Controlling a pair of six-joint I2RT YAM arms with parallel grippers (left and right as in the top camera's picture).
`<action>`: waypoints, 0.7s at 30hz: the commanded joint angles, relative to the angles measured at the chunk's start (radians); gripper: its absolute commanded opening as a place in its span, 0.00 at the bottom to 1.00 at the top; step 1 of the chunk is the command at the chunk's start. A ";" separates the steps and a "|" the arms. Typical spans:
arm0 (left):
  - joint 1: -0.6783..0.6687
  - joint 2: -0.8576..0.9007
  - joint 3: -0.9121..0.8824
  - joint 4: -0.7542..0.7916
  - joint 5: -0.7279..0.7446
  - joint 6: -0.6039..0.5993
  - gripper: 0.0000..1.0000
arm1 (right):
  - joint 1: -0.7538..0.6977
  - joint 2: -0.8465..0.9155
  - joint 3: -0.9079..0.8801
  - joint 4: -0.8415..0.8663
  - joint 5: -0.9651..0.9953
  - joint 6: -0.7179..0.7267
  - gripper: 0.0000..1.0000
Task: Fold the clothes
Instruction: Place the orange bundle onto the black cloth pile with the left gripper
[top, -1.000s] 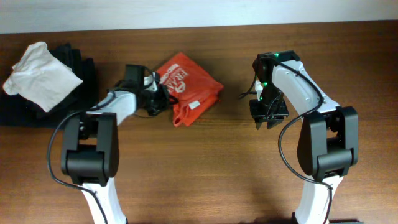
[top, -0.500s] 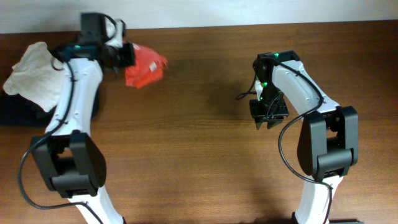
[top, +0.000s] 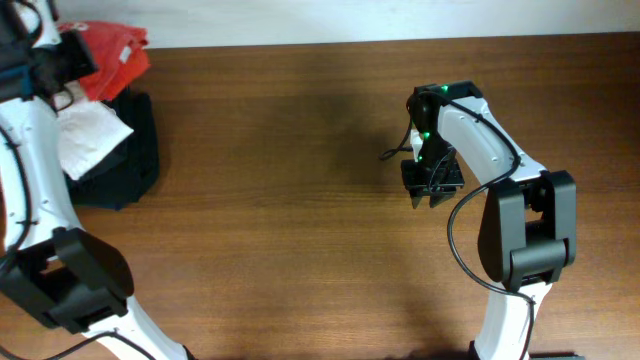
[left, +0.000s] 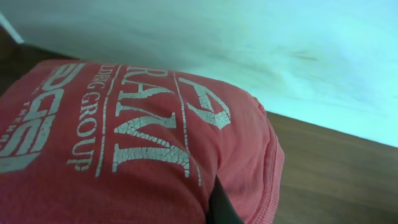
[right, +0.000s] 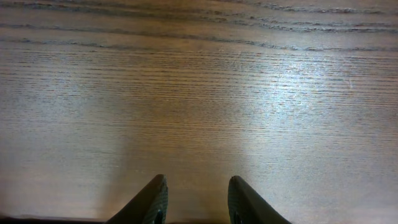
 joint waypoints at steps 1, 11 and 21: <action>0.065 -0.039 0.024 -0.027 0.001 0.023 0.01 | -0.009 -0.026 0.015 -0.005 0.009 -0.006 0.36; 0.161 0.009 0.008 -0.312 0.002 0.023 0.45 | -0.009 -0.026 0.015 -0.013 0.009 -0.018 0.36; 0.168 -0.095 0.037 -0.398 0.207 -0.034 0.59 | -0.009 -0.026 0.015 -0.026 0.012 -0.045 0.37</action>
